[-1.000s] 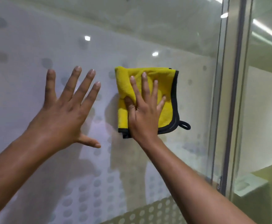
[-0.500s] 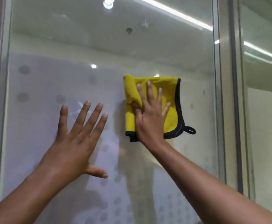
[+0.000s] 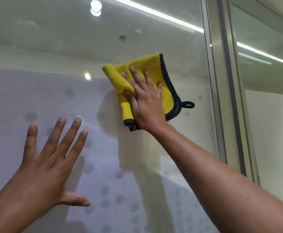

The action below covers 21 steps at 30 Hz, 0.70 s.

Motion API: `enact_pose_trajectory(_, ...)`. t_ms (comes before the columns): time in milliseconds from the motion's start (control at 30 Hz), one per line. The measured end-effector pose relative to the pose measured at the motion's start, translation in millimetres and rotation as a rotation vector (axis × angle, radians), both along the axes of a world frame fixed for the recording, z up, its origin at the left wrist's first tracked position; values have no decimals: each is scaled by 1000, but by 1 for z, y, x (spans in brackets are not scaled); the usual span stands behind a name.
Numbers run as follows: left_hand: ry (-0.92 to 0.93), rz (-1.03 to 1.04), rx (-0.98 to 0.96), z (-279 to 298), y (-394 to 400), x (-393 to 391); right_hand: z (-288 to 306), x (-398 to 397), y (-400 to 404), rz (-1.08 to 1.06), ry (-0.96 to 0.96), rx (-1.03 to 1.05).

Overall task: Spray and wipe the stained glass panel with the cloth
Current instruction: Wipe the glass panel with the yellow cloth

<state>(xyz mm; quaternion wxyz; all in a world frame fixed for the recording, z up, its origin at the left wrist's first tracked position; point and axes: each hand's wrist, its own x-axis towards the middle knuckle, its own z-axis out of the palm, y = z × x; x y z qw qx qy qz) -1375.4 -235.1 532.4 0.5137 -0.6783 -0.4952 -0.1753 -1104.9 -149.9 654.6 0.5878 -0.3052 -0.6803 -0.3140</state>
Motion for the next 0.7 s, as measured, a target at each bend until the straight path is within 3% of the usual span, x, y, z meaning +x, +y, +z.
enact_pose_trajectory(167,-1,5,-6,-1,0,-1,0,73,31,14,316,-148)
enact_pose_trajectory(333,-9,42,-3,-5,-11,3,-42,135,56,23,657,-317)
enact_pose_trajectory(500,-5,68,2,-5,-17,8,-104,118,43,20,893,-407)
enact_pose_trajectory(600,2,58,29,-4,-13,7,-136,48,15,5,719,-280)
enact_pose_trajectory(700,5,22,52,-5,-8,5,-176,-32,-13,1,198,-109)
